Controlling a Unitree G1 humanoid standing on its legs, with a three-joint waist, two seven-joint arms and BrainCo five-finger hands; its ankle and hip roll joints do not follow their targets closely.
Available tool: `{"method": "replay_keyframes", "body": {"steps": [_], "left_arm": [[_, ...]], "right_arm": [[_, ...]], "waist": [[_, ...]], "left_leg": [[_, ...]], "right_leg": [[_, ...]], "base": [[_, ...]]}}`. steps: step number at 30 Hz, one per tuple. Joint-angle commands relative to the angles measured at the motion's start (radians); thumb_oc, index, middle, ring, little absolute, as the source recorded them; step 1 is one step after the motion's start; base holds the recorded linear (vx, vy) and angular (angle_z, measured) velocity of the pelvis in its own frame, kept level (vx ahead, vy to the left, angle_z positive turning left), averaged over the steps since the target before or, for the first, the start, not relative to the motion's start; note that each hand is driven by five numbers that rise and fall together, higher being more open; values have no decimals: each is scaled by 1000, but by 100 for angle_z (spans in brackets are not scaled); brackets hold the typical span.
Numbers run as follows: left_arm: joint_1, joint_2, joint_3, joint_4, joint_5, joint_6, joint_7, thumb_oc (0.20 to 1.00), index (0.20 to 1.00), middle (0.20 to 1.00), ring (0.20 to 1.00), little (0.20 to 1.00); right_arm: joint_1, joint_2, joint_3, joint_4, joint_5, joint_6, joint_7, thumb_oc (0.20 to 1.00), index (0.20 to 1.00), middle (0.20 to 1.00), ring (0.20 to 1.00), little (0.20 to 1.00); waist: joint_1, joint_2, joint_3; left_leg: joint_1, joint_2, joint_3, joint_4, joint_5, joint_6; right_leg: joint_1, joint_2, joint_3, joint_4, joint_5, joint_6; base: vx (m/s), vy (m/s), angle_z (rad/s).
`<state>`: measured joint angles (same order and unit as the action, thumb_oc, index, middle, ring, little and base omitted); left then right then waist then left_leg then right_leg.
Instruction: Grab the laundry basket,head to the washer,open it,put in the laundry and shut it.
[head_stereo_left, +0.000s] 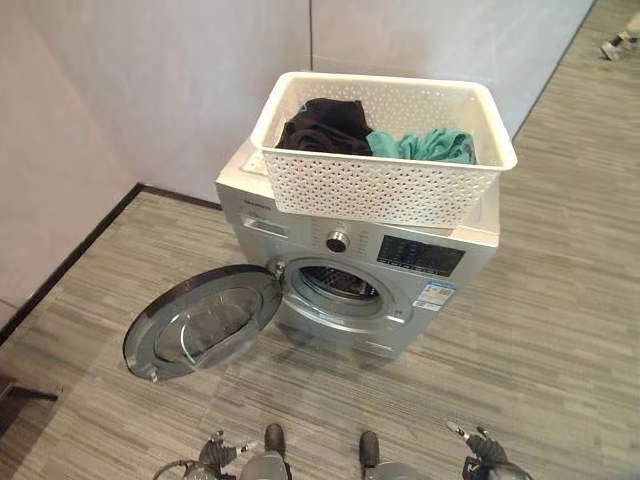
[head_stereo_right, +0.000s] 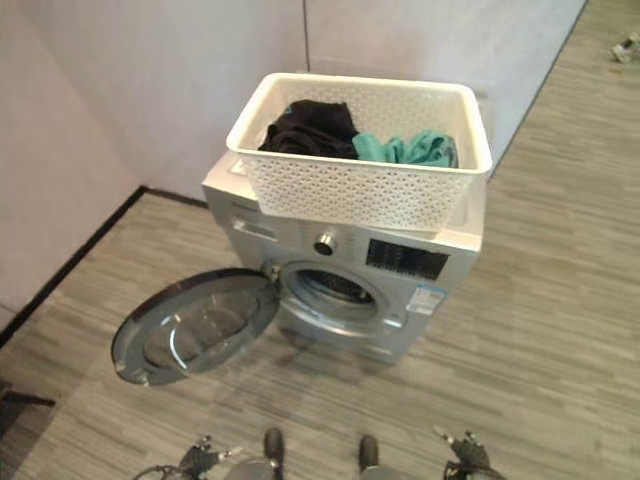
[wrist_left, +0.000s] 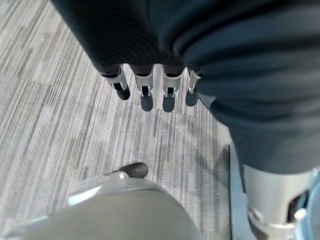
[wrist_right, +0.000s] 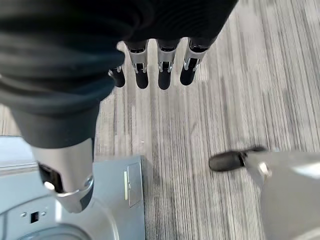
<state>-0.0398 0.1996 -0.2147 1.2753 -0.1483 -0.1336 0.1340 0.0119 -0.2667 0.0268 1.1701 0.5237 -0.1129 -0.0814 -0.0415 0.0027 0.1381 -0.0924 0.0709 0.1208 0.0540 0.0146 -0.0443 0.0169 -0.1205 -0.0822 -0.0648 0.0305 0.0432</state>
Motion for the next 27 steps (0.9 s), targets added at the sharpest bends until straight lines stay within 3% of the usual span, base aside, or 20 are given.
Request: {"method": "replay_keyframes", "body": {"steps": [1,3,5,6,8,9,10,12,15,18,22,27], "left_arm": [[-2,29,-7,3,27,-12,-6,1000,1000,1000,1000,1000],[1,38,-1,2,33,-13,0,1000,1000,1000,1000,1000],[3,48,10,6,41,-14,5,1000,1000,1000,1000,1000],[0,50,17,8,35,-18,8,1000,1000,1000,1000,1000],[0,50,16,8,35,-18,8,1000,1000,1000,1000,1000],[-3,49,26,9,18,-21,10,1000,1000,1000,1000,1000],[-5,51,29,17,16,-23,13,1000,1000,1000,1000,1000],[-9,53,32,32,24,-24,12,1000,1000,1000,1000,1000],[4,55,49,55,34,-17,9,1000,1000,1000,1000,1000],[28,38,73,62,39,-15,4,1000,1000,1000,1000,1000],[31,19,62,47,51,-11,4,1000,1000,1000,1000,1000],[39,4,57,29,69,0,7,1000,1000,1000,1000,1000]], "right_arm": [[-15,8,-47,-13,70,-29,2,1000,1000,1000,1000,1000],[-20,3,-62,-20,80,-31,-9,1000,1000,1000,1000,1000],[-23,-13,-94,-20,94,-37,-23,1000,1000,1000,1000,1000],[-25,-22,-129,-18,119,-38,-36,1000,1000,1000,1000,1000],[-25,-23,-129,-18,119,-38,-35,1000,1000,1000,1000,1000],[-29,-39,-167,5,139,-38,-49,1000,1000,1000,1000,1000],[-27,-47,-187,12,161,-38,-51,1000,1000,1000,1000,1000],[10,-59,-235,22,208,-41,-49,1000,1000,1000,1000,1000],[58,-98,-313,44,245,-43,-62,1000,1000,1000,1000,1000],[136,-127,-431,-38,299,-91,-86,1000,1000,1000,1000,1000],[152,-141,-527,-173,340,-161,-154,1000,1000,1000,1000,1000],[184,-139,-627,-405,278,-244,-299,1000,1000,1000,1000,1000]], "waist": [[-12,-17,6],[-19,-5,11],[-23,2,10],[-29,7,14],[-30,9,16],[-35,4,21],[-43,-5,24],[-61,-32,12],[-68,-53,-24],[-79,-51,-66],[-92,-40,-84],[-98,-23,-107]], "left_leg": [[-5,-33,-12,101,-117,68],[36,-45,-8,72,-130,82],[57,-43,0,60,-147,81],[73,-38,-4,64,-164,71],[75,-36,-6,66,-167,71],[93,-42,-10,84,-195,66],[97,-47,-11,104,-209,64],[113,-57,-27,121,-227,57],[145,-37,-38,109,-229,36],[187,10,-60,39,-205,13],[208,34,-66,-16,-181,0],[234,49,-58,-78,-161,-10]], "right_leg": [[-68,-37,39,425,-109,58],[-118,-52,35,446,-89,58],[-139,-85,3,354,-72,61],[-173,-119,-7,239,-40,81],[-165,-117,-10,232,-37,81],[-188,-143,-11,134,-2,100],[-186,-145,0,120,8,109],[-169,-129,60,132,10,116],[-150,-105,65,145,17,115],[-106,-71,32,116,-1,106],[-88,-53,20,93,-12,101],[-71,-40,10,59,-13,101]], "base": [[152,235,-20],[162,143,-21],[191,-20,-15],[148,-71,-10],[104,-59,-14],[158,-91,-8],[222,-131,2],[161,-93,12],[259,-208,86],[166,-153,17],[73,-72,6],[38,-11,9]]}}
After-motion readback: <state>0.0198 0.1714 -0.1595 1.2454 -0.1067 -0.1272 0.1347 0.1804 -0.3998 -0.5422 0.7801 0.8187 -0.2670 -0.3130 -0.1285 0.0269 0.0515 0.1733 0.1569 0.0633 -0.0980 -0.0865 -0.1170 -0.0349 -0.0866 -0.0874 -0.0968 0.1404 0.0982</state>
